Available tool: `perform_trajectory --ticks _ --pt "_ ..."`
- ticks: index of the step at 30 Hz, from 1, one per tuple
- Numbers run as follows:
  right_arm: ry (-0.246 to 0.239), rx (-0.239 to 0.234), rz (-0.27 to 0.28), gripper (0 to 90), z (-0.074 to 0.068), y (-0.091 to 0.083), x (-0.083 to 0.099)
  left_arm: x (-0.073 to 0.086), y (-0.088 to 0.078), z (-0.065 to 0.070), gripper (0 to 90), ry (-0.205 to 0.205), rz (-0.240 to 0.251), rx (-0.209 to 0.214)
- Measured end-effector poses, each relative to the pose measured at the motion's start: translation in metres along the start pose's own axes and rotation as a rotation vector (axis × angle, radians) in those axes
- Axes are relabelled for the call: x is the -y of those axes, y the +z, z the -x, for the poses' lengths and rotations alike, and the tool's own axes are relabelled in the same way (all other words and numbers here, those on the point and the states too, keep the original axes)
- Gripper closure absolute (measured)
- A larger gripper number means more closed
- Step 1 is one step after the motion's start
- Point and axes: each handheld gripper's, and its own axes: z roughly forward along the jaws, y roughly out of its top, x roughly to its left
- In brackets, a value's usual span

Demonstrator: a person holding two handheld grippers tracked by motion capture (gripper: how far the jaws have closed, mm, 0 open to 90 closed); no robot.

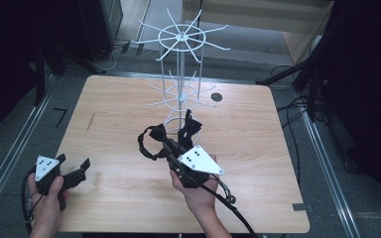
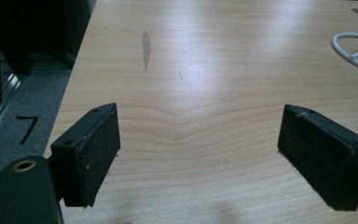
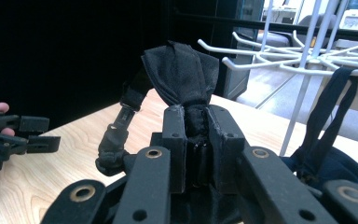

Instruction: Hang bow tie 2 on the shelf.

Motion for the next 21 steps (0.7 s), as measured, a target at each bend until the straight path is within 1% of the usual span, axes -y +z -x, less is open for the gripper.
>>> perform_trajectory --ticks 8,12,15,21 --pt "0.008 0.014 0.032 78.6 0.003 -0.004 -0.007 0.0 0.0 0.0 13.5 0.0 -0.001 0.001" --pt "0.009 0.029 0.044 78.5 0.005 -0.006 -0.01 0.0 0.0 0.0 13.5 0.0 0.0 0.001" --pt "0.012 0.046 0.047 78.5 0.008 -0.005 -0.012 0.0 0.0 0.0 13.5 -0.001 0.0 0.002" --pt "0.013 0.06 0.045 78.4 0.01 -0.002 -0.015 0.0 0.0 0.0 13.5 0.0 -0.002 0.001"
